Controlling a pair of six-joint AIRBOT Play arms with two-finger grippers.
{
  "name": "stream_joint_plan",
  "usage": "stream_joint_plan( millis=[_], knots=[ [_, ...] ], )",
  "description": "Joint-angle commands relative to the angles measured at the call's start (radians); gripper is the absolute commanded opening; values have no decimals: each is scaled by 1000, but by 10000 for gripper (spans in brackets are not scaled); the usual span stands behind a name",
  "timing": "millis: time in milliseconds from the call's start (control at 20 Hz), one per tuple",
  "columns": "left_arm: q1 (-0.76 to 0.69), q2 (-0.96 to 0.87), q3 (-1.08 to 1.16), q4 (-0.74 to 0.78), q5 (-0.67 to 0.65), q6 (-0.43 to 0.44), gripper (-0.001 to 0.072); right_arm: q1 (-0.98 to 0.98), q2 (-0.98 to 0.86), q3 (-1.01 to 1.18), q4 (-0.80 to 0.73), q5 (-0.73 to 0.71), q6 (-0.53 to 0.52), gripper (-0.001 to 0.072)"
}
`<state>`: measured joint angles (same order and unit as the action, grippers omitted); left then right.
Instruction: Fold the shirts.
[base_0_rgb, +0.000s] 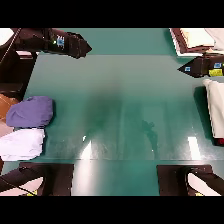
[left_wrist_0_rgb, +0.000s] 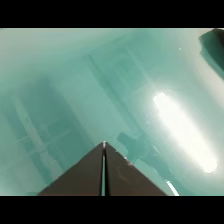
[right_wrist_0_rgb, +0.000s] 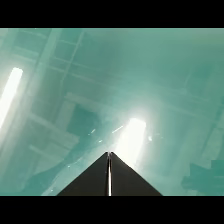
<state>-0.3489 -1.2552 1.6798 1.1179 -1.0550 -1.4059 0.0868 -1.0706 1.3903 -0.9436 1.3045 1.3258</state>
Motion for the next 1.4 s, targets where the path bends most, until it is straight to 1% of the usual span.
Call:
stream_joint_plan(
  millis=[0,550,650,700,750,800,850,950,1050,1100,1150,1200,1250,1350],
  knots=[
    [0,0,0,0,0,0,25,1,0,1,0,-3,0,17],
    [0,0,0,-3,3,-1,25,1,0,1,0,0,0,17],
    [2,0,1,10,79,24,25,1,0,1,0,2,0,17],
    [20,10,5,56,55,26,25,1,0,1,0,5,0,17],
    [57,25,9,136,3,6,25,1,0,1,0,5,0,17],
    [109,48,9,224,-57,-36,25,1,0,1,0,8,0,17],
    [166,69,7,291,-110,-59,25,1,1,1,0,13,0,17],
    [288,89,-3,380,-227,-59,25,1,0,1,0,11,0,17],
    [402,87,-54,412,-329,-52,27,1,0,0,0,11,0,17],
    [454,87,-109,412,-338,-51,133,1,0,0,0,8,0,17],
    [496,87,-174,412,-327,-53,458,1,0,0,0,6,0,17],
    [529,87,-248,412,-301,-53,686,1,0,0,0,7,0,17],
    [559,87,-334,413,-259,-53,668,1,0,0,0,7,0,17],
    [597,87,-508,415,-142,-53,668,1,0,0,0,6,0,17]
  ],
)
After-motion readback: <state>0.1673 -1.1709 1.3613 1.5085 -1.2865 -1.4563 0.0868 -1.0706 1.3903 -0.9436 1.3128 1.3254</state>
